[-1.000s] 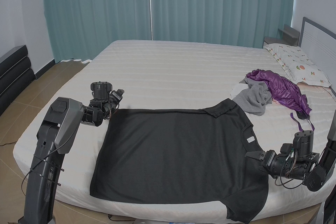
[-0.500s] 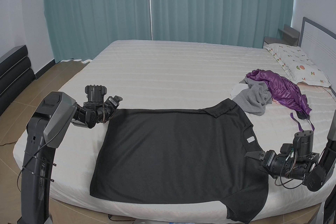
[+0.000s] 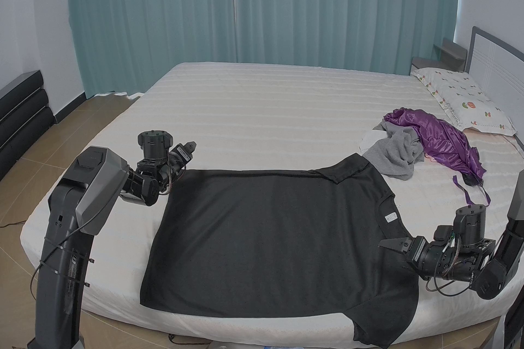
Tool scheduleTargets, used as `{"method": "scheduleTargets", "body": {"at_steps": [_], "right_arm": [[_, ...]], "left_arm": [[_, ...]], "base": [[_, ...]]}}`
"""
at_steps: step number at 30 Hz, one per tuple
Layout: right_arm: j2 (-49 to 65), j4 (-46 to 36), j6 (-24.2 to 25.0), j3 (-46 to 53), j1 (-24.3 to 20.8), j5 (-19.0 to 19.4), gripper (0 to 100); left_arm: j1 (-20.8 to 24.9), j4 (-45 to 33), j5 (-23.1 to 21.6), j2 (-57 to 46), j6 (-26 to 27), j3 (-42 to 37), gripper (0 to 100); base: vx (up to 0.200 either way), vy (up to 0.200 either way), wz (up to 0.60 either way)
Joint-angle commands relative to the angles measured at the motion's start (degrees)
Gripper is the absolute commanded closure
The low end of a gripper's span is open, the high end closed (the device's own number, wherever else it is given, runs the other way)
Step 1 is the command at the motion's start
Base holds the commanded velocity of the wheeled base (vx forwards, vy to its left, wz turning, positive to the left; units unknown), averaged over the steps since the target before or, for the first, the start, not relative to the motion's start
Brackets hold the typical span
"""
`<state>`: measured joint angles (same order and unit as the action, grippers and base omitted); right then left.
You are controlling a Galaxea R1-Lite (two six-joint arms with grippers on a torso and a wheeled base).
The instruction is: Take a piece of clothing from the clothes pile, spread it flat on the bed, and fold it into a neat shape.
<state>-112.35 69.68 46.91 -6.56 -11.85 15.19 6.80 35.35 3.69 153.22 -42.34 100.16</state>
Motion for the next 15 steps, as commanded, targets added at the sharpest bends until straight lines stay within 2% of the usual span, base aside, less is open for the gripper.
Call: {"method": "scheduleTargets", "body": {"at_steps": [1,8,9,15], "right_arm": [[-0.2,0.0,0.0,0.1,-0.5,0.0,0],[0.1,0.0,-0.1,-0.5,-0.4,-0.3,0],[0.0,0.0,-0.2,-0.7,-0.4,-0.4,0],[-1.3,-0.2,-0.4,-3.5,-0.4,-1.4,0]], "left_arm": [[0.1,1.8,1.2,2.5,1.6,-0.4,0],[0.2,3.0,1.1,4.3,1.7,-0.1,0],[0.1,3.0,1.1,4.5,1.6,0.0,100],[0.0,3.3,1.2,5.1,0.7,1.8,100]], "base": [[0.000,0.000,0.00],[0.000,0.000,0.00],[0.000,0.000,0.00],[0.000,0.000,0.00]]}}
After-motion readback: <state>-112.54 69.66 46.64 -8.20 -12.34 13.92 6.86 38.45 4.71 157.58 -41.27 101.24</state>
